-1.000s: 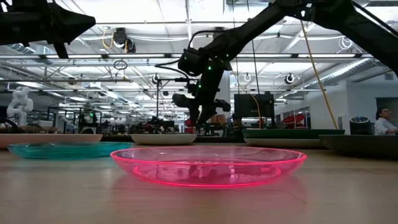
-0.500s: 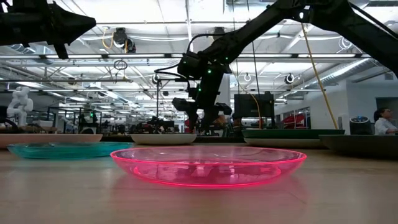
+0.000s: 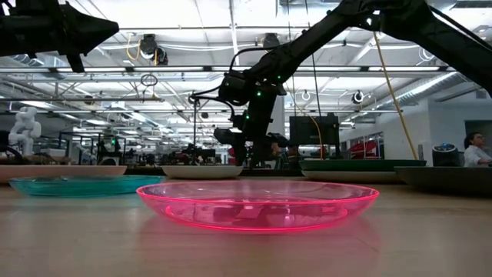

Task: Stack plastic plates
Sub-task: Stack the white plate on the green plate

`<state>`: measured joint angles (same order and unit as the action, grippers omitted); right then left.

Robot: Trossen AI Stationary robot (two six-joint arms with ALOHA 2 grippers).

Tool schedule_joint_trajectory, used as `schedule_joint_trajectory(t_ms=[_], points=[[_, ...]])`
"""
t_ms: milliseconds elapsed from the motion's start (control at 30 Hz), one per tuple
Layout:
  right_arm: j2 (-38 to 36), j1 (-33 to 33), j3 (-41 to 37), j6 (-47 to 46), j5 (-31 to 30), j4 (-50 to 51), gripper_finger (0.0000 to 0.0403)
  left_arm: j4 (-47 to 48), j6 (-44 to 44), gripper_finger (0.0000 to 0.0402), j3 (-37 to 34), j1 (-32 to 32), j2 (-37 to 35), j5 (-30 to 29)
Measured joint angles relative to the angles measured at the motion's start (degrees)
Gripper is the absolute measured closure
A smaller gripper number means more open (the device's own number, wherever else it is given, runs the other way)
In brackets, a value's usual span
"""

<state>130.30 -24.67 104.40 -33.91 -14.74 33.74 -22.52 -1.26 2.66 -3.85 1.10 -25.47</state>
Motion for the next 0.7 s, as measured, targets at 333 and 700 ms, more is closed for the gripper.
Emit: schedule_joint_trajectory(t_ms=[333, 700], points=[[0.00, -0.35, 0.04, 0.61, 2.00, 2.93, 0.0294, -0.10, -0.02, 0.0366, 0.00, -0.01, 0.01, -0.04], [0.00, -0.50, 0.12, 0.63, 1.42, 3.30, 0.0386, -0.39, 0.19, 0.0366, 0.00, -0.01, 0.01, -0.07]])
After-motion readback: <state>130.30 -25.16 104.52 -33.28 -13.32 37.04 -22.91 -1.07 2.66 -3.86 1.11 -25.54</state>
